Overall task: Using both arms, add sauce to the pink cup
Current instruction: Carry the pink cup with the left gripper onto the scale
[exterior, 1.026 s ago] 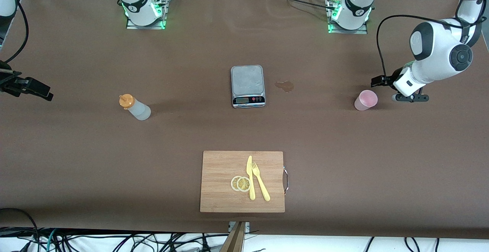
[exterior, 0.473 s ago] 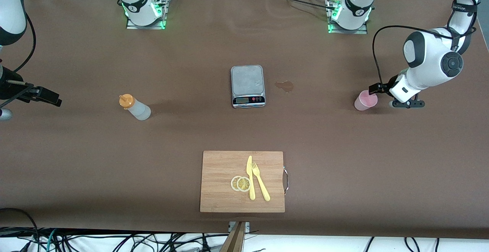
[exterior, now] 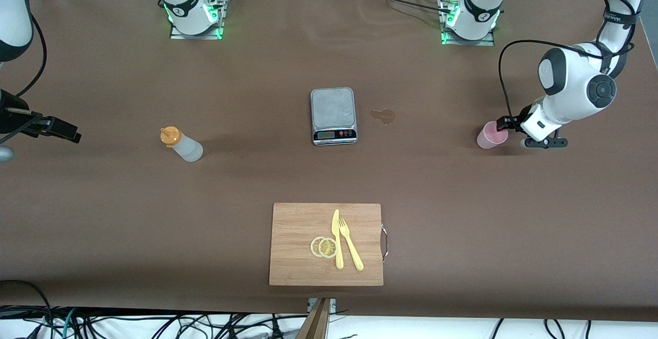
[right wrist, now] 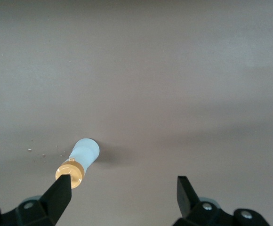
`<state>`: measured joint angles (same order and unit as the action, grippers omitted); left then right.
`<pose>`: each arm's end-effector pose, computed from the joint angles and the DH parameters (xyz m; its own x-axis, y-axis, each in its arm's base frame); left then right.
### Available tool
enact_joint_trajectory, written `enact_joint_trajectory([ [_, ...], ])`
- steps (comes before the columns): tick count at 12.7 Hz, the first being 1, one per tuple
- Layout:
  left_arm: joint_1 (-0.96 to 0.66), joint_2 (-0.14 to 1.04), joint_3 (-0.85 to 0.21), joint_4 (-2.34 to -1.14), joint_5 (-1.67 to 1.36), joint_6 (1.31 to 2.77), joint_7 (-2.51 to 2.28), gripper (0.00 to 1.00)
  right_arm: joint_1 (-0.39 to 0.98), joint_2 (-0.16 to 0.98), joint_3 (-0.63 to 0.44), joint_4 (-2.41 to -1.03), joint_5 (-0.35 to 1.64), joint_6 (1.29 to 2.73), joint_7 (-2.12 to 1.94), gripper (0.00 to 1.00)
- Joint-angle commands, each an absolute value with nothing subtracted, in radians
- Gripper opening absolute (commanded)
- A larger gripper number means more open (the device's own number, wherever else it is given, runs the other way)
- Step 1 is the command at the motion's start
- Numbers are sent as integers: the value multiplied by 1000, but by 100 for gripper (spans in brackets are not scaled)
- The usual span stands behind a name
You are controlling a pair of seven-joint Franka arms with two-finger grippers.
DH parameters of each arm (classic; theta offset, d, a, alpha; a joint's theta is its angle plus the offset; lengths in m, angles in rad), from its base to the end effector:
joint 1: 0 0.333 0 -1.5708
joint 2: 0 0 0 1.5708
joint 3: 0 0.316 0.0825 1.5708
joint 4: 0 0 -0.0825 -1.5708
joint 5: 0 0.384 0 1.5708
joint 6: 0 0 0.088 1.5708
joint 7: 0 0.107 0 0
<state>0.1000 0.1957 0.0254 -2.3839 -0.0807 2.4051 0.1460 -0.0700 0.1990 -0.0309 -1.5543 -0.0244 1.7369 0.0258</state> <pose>0.4811 0.0604 0.2253 0.9852 0.0379 -0.1672 0.0491 -0.9968 0.0630 0.6189 -0.0633 0.5296 0.9924 -0.1218 -0.0156 -0.1213 -0.9921 0.0305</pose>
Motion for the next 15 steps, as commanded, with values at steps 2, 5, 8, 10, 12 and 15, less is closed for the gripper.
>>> enact_joint_trajectory([
  [2,83,213,23,-2370,-86,2418,149,0,-71,204,-26,-1551,-34,1723,-20,99],
  [5,81,195,20,-2370,-86,2407,152,0,-74,206,-26,-1557,-32,1721,-60,99],
  [8,83,118,-12,-2349,-86,2306,155,0,-74,209,-26,-1559,-32,1721,-124,99],
  [10,81,89,-73,-2312,-104,2238,135,0,-74,209,-26,-1559,-32,1721,-179,99],
  [12,74,81,-179,-2272,-153,2227,24,0,-75,210,-26,-1559,-31,1721,-286,99],
  [15,22,90,-322,-2209,-156,2212,-215,0,-75,216,-26,-1566,-25,1720,-440,99],
])
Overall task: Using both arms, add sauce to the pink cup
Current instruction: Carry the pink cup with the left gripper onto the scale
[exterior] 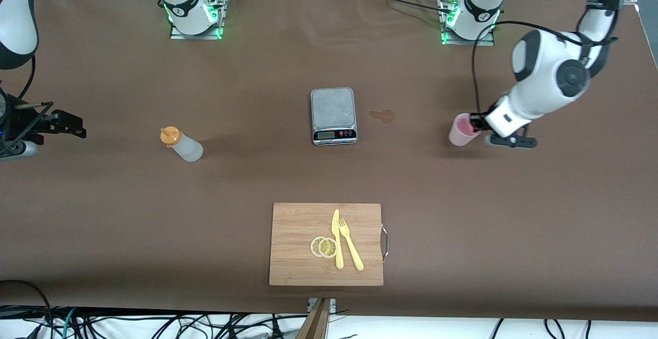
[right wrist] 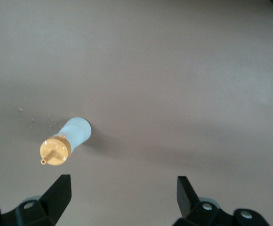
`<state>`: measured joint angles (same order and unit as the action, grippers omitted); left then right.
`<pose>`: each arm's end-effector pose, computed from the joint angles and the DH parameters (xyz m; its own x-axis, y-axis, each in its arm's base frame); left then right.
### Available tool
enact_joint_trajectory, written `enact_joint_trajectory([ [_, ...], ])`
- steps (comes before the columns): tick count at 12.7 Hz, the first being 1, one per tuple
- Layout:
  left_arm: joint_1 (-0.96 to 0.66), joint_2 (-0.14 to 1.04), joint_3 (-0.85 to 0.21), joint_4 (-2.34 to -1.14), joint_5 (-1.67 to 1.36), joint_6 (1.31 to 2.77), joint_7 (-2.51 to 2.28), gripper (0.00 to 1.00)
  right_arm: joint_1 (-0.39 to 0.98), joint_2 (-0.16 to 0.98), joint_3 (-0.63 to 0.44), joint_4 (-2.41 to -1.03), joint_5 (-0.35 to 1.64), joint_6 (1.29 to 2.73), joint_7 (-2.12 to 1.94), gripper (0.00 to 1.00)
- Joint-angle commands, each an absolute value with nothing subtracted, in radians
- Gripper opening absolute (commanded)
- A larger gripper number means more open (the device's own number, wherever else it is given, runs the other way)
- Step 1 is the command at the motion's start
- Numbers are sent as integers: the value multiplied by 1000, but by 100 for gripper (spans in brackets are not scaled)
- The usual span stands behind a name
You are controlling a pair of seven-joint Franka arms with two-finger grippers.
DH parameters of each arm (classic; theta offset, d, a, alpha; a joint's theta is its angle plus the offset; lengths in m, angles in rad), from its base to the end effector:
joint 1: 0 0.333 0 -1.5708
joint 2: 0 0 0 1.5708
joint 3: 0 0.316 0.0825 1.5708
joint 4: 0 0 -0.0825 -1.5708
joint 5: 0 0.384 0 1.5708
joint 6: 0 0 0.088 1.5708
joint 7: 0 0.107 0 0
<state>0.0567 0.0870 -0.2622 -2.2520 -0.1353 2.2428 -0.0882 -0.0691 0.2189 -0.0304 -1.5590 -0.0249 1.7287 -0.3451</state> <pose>0.5090 -0.1099 0.3200 0.9934 -0.0340 -0.1092 -0.0219 -0.9936 0.1104 0.6214 -0.0627 0.5142 0.9673 0.2473 -0.0567 0.2484 -0.9686 0.0125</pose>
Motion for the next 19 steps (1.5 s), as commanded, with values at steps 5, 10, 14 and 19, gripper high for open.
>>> enact_joint_trajectory([
  [5,-72,149,-494,-2145,-205,2214,-565,0,-75,233,-26,-1569,-18,1720,-740,99],
  [10,-234,329,-520,-1988,-206,2226,-791,0,-96,274,-28,-1595,58,1684,-1042,99],
  [14,-316,454,-511,-1902,-201,2273,-838,0,-195,340,-28,-1634,216,1683,-1342,99],
  [19,-339,488,-462,-1899,-149,2301,-835,0,-314,451,-28,-1710,406,1671,-1748,99],
])
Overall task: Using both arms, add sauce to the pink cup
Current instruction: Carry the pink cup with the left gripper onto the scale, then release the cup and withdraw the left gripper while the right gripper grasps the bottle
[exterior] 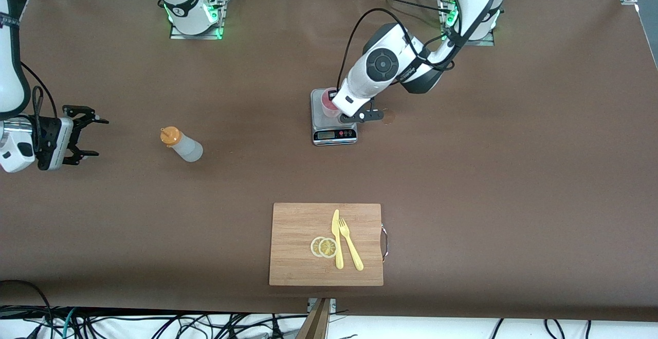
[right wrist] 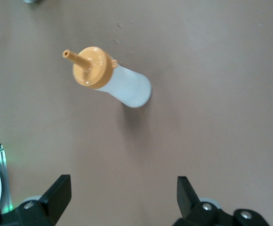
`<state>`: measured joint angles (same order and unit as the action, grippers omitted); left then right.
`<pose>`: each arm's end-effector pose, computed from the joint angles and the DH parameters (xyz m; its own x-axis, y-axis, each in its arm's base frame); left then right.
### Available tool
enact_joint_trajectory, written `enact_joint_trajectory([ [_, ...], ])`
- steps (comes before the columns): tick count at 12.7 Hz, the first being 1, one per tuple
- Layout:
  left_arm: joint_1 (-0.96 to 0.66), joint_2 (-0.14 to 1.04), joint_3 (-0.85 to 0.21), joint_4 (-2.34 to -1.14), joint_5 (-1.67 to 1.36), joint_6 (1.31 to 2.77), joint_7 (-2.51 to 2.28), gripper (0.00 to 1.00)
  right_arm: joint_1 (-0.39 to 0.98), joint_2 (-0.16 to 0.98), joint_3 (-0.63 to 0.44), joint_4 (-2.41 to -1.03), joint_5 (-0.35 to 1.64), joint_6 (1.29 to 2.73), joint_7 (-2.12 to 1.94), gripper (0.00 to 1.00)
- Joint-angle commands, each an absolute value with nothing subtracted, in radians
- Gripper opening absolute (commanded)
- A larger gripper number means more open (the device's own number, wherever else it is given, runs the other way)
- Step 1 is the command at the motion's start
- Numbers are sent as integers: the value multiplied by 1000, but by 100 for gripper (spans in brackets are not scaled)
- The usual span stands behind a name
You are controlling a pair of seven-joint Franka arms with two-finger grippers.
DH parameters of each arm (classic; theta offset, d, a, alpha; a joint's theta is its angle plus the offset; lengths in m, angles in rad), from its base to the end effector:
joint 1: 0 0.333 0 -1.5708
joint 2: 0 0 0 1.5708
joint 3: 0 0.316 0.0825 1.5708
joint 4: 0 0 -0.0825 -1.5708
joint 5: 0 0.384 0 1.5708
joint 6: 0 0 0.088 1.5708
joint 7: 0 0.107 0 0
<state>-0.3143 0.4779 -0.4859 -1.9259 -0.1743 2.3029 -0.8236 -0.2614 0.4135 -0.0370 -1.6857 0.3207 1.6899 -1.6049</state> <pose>0.4390 -0.4370 0.2642 0.9420 0.1514 -0.2996 0.2072 -0.9644 0.1642 0.5985 -0.1504 0.3376 0.3997 0.8755 0.2717 0.8764 -0.2780 -0.3933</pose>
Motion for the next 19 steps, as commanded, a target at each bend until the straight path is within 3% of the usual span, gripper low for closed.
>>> enact_joint_trajectory([
  [1,-339,491,-460,-1899,-141,2301,-834,0,-342,487,-28,-1723,464,1655,-1838,99],
  [3,-348,500,-460,-1899,-130,2301,-838,0,-397,560,-28,-1749,561,1646,-2029,99],
  [4,-351,502,-460,-1899,-130,2302,-839,42,-416,601,-28,-1750,602,1641,-2121,99],
  [5,-351,502,-460,-1899,-129,2312,-838,98,-423,645,-28,-1750,661,1619,-2203,99],
  [8,-350,492,-459,-1899,-124,2312,-839,100,-434,703,-25,-1758,756,1585,-2296,99],
  [13,-313,375,-459,-1899,-123,2249,-845,100,-394,776,-5,-1764,972,1559,-2398,99],
  [19,-108,123,-459,-1914,-123,1990,-828,100,-377,805,54,-1764,1069,1559,-2437,99],
])
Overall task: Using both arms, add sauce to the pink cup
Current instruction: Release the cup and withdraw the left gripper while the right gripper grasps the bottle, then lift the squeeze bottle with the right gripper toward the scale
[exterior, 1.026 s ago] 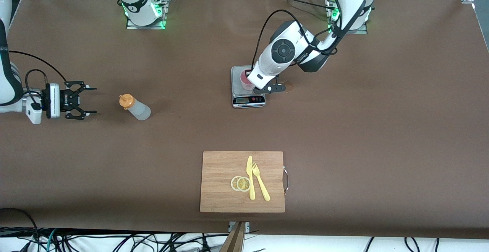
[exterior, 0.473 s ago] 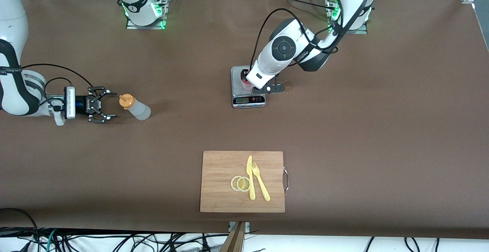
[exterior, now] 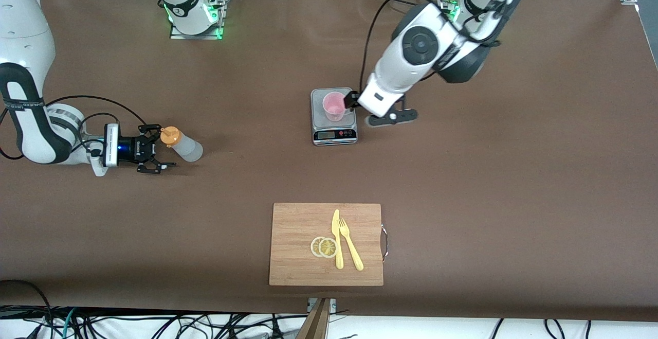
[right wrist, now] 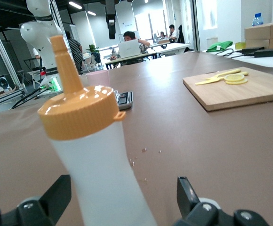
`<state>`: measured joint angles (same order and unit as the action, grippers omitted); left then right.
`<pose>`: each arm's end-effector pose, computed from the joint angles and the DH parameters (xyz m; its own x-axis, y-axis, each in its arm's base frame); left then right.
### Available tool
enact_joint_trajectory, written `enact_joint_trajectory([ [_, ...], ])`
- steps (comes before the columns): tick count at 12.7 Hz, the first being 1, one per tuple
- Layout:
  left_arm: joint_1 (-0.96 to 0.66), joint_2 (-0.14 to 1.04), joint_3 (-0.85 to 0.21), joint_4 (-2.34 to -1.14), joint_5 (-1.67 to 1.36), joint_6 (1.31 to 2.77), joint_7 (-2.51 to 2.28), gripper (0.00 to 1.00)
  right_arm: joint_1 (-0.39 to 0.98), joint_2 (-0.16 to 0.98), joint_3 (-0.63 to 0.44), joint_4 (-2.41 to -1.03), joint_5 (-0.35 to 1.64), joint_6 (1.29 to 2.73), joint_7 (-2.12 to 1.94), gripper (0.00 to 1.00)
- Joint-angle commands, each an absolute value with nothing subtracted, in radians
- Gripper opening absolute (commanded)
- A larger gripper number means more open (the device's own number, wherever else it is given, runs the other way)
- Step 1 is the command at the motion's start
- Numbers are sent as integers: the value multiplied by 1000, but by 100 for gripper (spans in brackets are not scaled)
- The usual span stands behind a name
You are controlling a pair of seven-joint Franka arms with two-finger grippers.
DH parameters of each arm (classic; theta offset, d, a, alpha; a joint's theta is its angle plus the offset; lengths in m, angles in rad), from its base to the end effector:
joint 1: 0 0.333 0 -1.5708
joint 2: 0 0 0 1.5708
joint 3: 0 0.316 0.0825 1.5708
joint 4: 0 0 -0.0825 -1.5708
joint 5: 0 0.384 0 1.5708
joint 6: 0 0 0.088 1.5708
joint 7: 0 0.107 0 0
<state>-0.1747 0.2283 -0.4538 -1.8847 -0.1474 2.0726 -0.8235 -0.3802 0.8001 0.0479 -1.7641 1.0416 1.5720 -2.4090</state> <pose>0.4932 -0.3521 0.3987 0.9486 0.2567 -0.1850 0.2827 -0.9502 0.1313 0.5661 -0.0986 0.1176 0.1764 0.2616 0.9489 0.9792 0.0519 -0.1964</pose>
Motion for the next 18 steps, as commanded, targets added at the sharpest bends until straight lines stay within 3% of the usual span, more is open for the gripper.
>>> enact_joint_trajectory([
  [1,-72,79,-457,-1914,-123,1952,-828,100,-373,807,54,-1764,1069,1562,-2448,99],
  [5,-22,-46,-335,-1904,-120,1775,-646,100,-364,841,54,-1764,1091,1560,-2509,99],
  [8,0,-61,-204,-1841,-75,1648,-451,100,-362,856,54,-1764,1089,1566,-2552,99],
  [11,-5,-61,-172,-1780,54,1566,-437,100,-354,856,54,-1764,1089,1568,-2586,99],
  [12,-8,-61,-158,-1760,54,1542,-437,100,-354,857,54,-1764,1089,1568,-2588,95],
  [14,-12,-57,-108,-1718,52,1516,-393,100,-353,857,54,-1763,1089,1569,-2589,78],
  [16,-12,-57,-66,-1717,51,1511,-315,100,-351,857,54,-1758,1089,1571,-2589,43],
  [17,-12,-57,-54,-1718,48,1503,-292,100,-350,857,54,-1753,1089,1572,-2586,40],
  [18,-8,-55,-49,-1723,43,1506,-287,100,-348,854,52,-1750,1089,1572,-2579,27],
])
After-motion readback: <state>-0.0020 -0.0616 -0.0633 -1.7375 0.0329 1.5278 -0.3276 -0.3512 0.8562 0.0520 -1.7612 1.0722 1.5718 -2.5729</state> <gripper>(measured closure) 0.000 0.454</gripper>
